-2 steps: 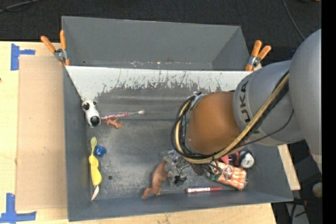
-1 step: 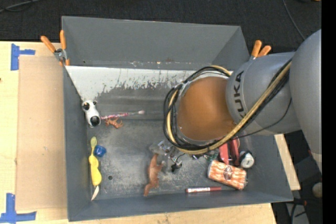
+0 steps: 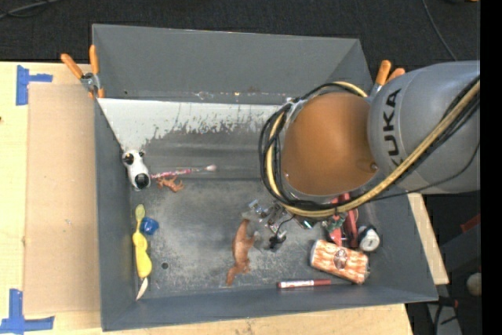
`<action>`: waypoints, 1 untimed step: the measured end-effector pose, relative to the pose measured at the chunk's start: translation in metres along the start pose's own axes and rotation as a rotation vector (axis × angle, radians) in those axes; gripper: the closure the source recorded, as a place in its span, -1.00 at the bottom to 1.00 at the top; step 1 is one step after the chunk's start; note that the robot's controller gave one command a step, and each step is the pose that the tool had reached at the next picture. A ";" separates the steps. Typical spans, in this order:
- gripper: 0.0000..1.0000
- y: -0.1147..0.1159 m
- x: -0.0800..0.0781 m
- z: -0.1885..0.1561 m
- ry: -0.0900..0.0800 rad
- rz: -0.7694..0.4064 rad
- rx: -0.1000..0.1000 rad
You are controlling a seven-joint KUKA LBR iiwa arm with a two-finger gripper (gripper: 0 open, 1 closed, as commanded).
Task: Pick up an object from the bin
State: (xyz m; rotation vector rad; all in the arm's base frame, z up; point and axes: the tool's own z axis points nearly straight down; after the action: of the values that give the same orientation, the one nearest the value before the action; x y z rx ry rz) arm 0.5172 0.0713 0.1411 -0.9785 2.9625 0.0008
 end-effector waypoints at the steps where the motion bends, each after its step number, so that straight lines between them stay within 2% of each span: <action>1: 1.00 0.001 0.002 0.023 -0.007 -0.025 0.003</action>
Offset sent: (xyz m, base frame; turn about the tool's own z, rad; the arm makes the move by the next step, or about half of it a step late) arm 0.0199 0.0023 -0.0711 -0.5207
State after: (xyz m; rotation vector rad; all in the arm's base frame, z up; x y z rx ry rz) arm 0.5152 0.0712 0.1181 -1.0131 2.9424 -0.0011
